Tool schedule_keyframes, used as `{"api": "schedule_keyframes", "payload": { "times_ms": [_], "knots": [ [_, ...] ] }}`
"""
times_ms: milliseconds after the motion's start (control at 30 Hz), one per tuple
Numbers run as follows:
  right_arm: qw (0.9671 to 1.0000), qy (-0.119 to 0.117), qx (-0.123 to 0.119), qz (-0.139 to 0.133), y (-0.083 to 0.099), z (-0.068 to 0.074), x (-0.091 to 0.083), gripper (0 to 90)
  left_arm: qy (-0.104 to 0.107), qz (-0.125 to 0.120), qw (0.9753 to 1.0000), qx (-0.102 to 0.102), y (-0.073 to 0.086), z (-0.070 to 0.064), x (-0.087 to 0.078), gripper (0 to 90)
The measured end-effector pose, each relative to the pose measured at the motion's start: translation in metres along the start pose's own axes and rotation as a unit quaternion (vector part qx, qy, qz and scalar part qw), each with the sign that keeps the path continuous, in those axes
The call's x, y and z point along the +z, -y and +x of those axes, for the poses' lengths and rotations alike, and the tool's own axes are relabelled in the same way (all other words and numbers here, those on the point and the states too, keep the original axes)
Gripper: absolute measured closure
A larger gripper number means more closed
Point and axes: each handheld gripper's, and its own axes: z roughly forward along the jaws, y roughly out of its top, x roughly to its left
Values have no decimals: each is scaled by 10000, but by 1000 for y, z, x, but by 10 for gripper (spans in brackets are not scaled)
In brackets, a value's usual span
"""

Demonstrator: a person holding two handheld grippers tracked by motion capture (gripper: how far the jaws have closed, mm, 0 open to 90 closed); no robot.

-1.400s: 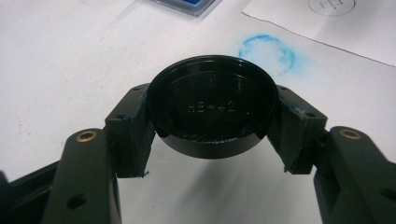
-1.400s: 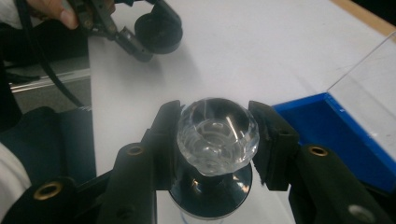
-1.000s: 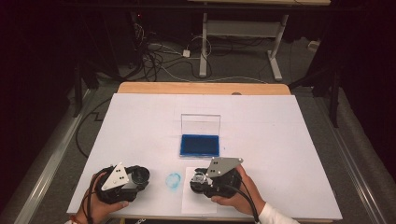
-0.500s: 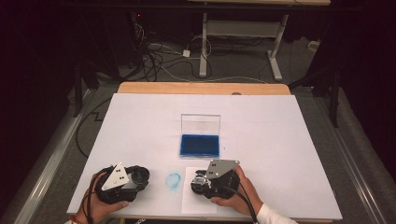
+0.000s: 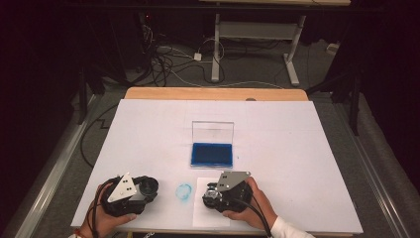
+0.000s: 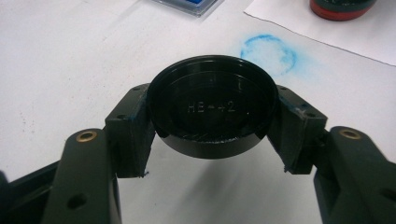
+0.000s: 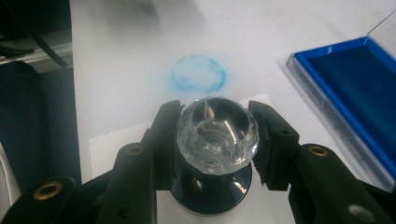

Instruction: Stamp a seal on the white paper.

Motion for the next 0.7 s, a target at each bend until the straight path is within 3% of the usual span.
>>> {"api": "schedule_keyframes", "payload": {
  "times_ms": [333, 700],
  "knots": [
    [9998, -70, 68, -162, 8, -2, -1, 569, 24, 31, 10000, 8, 0, -1, 1, 362],
    [10000, -57, 22, -78, 7, -2, -1, 569, 25, 31, 10000, 21, -1, -2, 2, 362]
  ]
}}
